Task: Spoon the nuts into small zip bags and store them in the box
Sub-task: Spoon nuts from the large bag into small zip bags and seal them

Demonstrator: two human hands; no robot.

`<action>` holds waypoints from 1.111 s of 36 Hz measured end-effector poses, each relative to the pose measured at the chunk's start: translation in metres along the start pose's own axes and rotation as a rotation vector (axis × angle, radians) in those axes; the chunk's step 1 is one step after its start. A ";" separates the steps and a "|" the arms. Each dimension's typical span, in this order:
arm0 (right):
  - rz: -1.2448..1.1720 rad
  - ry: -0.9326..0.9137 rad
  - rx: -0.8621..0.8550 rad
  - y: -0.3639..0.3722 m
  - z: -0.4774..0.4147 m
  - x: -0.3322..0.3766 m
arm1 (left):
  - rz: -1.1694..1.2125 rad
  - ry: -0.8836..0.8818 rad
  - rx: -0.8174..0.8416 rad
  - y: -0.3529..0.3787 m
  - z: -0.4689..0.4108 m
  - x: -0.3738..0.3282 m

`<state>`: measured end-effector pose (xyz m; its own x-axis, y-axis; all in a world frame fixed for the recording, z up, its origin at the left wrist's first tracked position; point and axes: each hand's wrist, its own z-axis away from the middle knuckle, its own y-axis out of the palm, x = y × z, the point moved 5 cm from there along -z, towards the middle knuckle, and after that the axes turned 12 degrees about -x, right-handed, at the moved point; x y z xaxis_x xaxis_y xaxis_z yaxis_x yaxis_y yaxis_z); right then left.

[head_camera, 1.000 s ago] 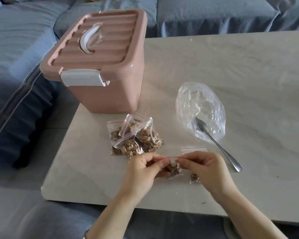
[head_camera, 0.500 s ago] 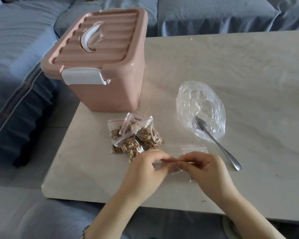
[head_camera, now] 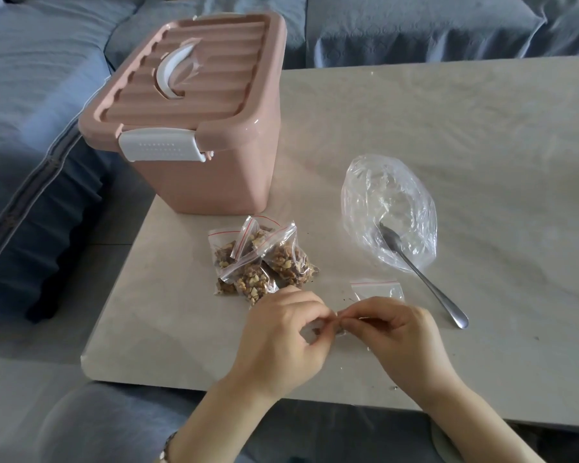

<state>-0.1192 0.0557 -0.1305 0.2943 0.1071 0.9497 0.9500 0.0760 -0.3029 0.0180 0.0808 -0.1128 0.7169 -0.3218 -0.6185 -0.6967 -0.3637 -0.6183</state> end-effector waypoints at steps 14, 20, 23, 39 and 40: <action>0.047 -0.078 -0.087 0.000 0.001 -0.006 | -0.069 0.141 -0.003 -0.024 -0.001 0.019; 0.030 -0.108 -0.098 0.000 0.004 -0.004 | -0.107 0.127 -0.020 -0.031 0.001 0.018; 0.049 -0.112 -0.082 0.001 0.006 -0.004 | -0.122 0.112 -0.023 -0.033 0.004 0.017; 0.260 -0.133 0.058 0.001 -0.003 0.008 | 0.192 -0.370 -0.117 -0.013 0.013 0.010; 0.236 -0.109 0.032 -0.001 -0.002 0.007 | 0.211 -0.405 -0.115 -0.011 0.015 0.010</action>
<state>-0.1182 0.0539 -0.1235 0.4923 0.2314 0.8391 0.8523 0.0672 -0.5187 0.0324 0.0946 -0.1196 0.4762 -0.0404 -0.8784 -0.8023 -0.4290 -0.4151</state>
